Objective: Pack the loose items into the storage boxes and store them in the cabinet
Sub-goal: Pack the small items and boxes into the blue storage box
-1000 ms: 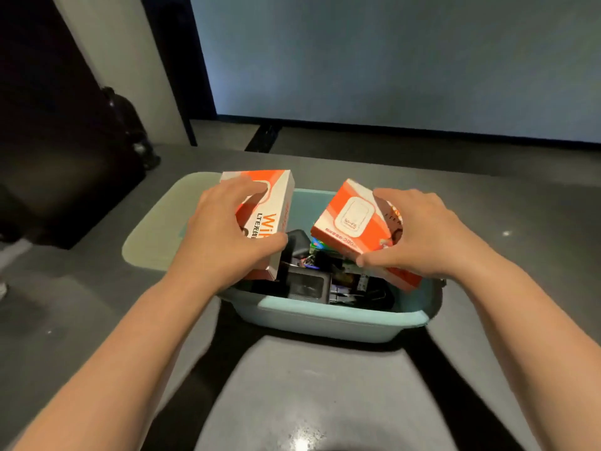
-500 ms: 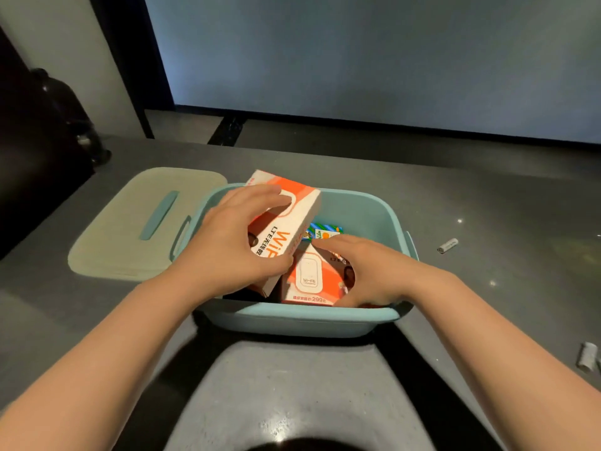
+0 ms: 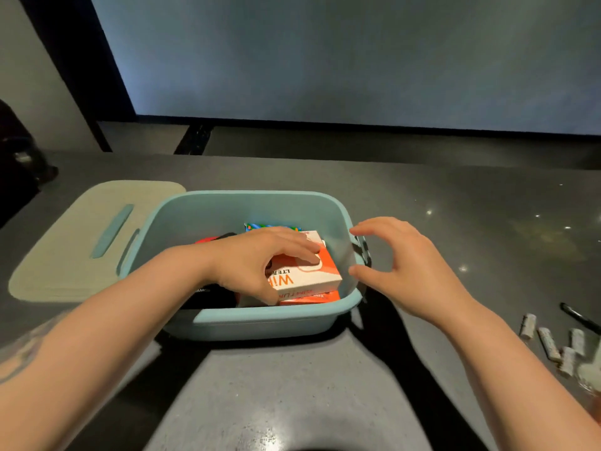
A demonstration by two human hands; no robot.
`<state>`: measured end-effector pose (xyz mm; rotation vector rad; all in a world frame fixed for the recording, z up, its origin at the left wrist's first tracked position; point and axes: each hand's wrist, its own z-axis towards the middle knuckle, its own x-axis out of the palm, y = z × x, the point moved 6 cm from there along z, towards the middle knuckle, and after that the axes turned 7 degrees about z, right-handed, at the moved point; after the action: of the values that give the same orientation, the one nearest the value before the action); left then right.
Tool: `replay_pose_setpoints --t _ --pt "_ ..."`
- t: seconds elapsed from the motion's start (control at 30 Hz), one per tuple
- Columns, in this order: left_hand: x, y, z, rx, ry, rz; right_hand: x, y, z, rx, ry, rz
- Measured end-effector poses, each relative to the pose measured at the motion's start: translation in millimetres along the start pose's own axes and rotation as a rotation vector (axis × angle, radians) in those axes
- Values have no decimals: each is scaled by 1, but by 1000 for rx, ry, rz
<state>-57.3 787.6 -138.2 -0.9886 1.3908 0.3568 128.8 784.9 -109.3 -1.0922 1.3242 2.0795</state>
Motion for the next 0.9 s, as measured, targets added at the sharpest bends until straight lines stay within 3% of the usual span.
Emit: replay_pose_setpoints --t 0.2,0.3,0.37,0.5,0.6,0.73,0.9 --pt "12 2 2 3 102 36 2 -6 -6 51 -49 20" --pt "7 0 0 -25 65 -2 7 -1 -8 64 -55 42" --pt "-5 -4 -1 -75 -120 -88 9 2 -13 75 -58 51" --pt "-40 -40 -6 -147 -746 -204 -8 -4 -39 127 -156 58" --pt "-38 -98 6 6 -924 -242 -24 -22 -77 224 -241 42" --pt "9 -154 42 189 -808 -320 -26 -57 -145 402 -254 12" --pt "98 -169 108 124 -447 -363 -31 -104 -218 595 -261 -31"
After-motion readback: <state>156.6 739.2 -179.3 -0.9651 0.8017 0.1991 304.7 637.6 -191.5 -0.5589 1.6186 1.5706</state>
